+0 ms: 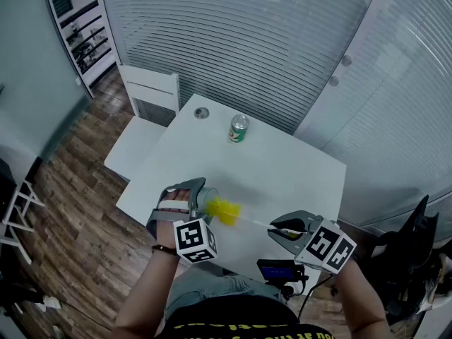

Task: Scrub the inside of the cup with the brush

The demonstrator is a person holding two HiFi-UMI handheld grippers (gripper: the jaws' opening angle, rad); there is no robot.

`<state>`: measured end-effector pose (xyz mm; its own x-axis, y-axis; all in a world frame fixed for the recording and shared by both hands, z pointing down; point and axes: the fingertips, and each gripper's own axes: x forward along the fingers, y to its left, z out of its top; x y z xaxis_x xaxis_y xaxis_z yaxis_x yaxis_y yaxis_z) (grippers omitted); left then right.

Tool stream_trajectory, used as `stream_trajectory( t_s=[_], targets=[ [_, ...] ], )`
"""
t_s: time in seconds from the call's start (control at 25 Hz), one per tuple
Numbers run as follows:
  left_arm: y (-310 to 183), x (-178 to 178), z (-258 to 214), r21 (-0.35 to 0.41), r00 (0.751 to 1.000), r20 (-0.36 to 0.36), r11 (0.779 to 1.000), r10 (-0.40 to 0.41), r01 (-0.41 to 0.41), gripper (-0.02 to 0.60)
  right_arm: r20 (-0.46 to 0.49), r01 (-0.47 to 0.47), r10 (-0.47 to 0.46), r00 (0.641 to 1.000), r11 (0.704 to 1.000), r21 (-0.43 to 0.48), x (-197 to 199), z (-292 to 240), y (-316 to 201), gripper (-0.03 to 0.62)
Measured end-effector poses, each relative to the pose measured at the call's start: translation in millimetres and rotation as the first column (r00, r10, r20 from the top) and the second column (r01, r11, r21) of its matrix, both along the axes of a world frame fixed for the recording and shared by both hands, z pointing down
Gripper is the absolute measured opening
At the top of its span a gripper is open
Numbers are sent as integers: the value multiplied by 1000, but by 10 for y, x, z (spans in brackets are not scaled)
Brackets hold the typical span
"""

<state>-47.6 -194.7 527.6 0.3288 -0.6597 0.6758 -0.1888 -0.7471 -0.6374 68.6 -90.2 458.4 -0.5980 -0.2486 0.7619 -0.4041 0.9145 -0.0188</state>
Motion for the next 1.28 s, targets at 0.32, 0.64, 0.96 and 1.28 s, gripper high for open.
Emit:
stream_trajectory(
  t_s=[0.32, 0.64, 0.96, 1.28],
  targets=[
    [19, 11, -4, -1, 1000, 1, 1000, -6, 6, 417, 71, 11, -13, 997, 1000, 28, -104, -229, 27, 46],
    [41, 47, -51, 11, 1000, -17, 1000, -8, 8, 417, 77, -90, 86, 993, 995, 48, 106, -142, -133, 46],
    [45, 22, -116, -3, 993, -105, 999, -54, 54, 417, 147, -66, 67, 987, 998, -8, 93, -53, 14, 46],
    [3, -45, -257, -34, 971, -210, 994, -113, 108, 417, 231, -77, 74, 970, 997, 6, 184, -256, -30, 46]
  ],
)
